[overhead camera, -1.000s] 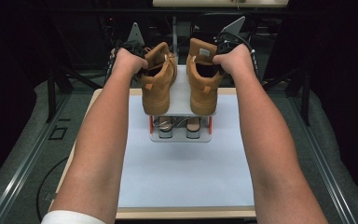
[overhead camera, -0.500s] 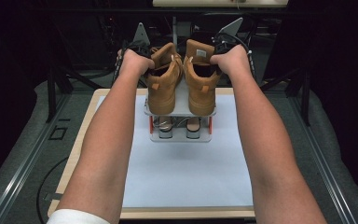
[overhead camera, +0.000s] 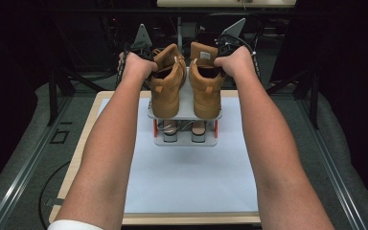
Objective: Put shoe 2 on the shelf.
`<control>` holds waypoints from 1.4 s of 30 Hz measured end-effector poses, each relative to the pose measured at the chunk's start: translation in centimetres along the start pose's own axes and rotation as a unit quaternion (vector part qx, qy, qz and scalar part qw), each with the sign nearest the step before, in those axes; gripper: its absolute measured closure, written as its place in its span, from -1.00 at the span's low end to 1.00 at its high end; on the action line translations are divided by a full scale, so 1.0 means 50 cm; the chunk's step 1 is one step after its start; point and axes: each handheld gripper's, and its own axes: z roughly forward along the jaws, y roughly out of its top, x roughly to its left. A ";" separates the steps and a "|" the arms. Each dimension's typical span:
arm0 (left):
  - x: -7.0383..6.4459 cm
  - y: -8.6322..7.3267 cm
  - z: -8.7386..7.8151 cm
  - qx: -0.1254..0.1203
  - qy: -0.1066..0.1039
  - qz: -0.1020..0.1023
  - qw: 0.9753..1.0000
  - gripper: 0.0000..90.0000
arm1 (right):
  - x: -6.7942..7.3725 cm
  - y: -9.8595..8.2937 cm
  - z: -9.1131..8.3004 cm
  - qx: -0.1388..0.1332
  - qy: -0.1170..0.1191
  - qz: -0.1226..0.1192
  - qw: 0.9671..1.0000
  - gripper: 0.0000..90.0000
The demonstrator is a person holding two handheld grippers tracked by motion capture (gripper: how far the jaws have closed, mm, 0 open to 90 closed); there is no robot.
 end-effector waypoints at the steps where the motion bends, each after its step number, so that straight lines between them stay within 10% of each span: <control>1: 0.000 0.000 0.000 0.000 0.000 0.001 1.000 0.85 | -0.001 0.000 0.000 0.000 0.002 0.000 1.000 0.89; 27: -0.015 -0.001 -0.008 -0.024 -0.002 0.029 0.999 0.64 | -0.007 -0.003 -0.010 -0.024 0.022 -0.016 0.999 0.59; 42: -0.010 -0.013 -0.046 -0.059 -0.011 0.034 0.998 0.19 | -0.014 -0.020 -0.032 -0.054 0.032 -0.025 0.998 0.22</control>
